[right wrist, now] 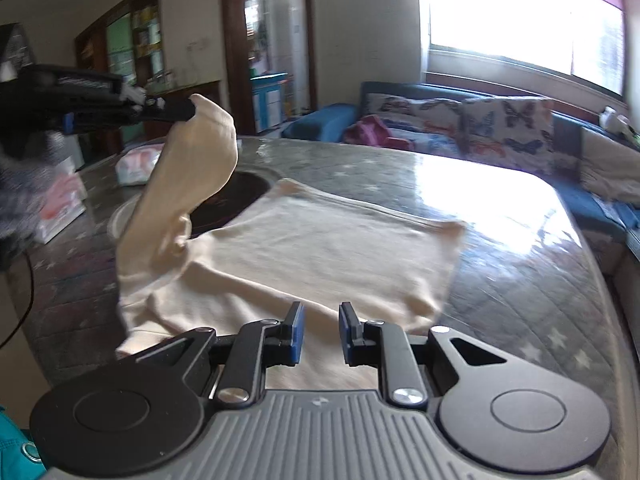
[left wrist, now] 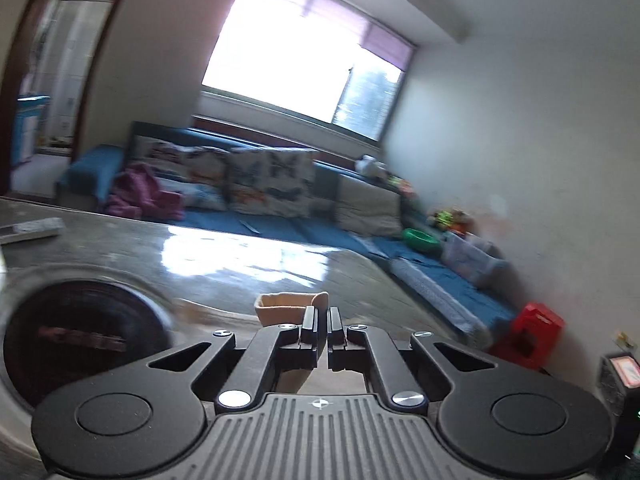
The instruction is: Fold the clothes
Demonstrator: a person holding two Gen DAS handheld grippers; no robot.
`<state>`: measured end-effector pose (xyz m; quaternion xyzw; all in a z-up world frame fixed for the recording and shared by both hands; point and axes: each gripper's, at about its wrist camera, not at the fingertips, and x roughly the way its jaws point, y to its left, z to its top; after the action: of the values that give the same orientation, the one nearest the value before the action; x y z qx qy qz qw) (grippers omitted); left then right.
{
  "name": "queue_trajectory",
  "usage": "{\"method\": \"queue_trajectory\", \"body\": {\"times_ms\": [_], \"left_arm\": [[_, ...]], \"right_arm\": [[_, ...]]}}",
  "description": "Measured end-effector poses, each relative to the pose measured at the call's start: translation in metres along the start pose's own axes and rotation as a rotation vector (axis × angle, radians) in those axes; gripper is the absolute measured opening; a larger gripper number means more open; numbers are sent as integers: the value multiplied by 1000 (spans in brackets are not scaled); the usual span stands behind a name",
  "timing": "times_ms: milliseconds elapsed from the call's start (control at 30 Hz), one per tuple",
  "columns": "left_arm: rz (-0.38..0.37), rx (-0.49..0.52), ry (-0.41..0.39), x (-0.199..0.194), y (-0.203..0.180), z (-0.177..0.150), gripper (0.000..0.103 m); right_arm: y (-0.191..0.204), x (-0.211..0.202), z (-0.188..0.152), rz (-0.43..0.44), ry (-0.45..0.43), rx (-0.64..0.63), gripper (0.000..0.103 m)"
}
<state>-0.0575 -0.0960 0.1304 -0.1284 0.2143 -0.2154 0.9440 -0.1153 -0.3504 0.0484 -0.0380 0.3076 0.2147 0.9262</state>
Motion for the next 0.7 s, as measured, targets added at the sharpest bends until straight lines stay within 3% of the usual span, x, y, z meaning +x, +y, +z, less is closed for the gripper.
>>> {"method": "queue_trajectory", "body": {"times_ms": [200, 300, 400, 467, 567, 700], "left_arm": [[-162, 40, 105, 29, -45, -34, 5], [-191, 81, 184, 41, -57, -54, 8], [-196, 114, 227, 42, -55, -63, 13], [-199, 136, 256, 43, -55, -70, 27], [-168, 168, 257, 35, -44, -71, 29], [-13, 221, 252, 27, -8, -72, 27]], "right_arm": [[-23, -10, -14, -63, -3, 71, 18], [-30, -13, -19, -81, -4, 93, 18], [-33, -13, -20, -88, -5, 101, 18], [-35, -14, -21, -92, -6, 106, 18], [-31, -9, -18, -78, -7, 94, 18], [-21, 3, -13, -45, 4, 70, 19]]}}
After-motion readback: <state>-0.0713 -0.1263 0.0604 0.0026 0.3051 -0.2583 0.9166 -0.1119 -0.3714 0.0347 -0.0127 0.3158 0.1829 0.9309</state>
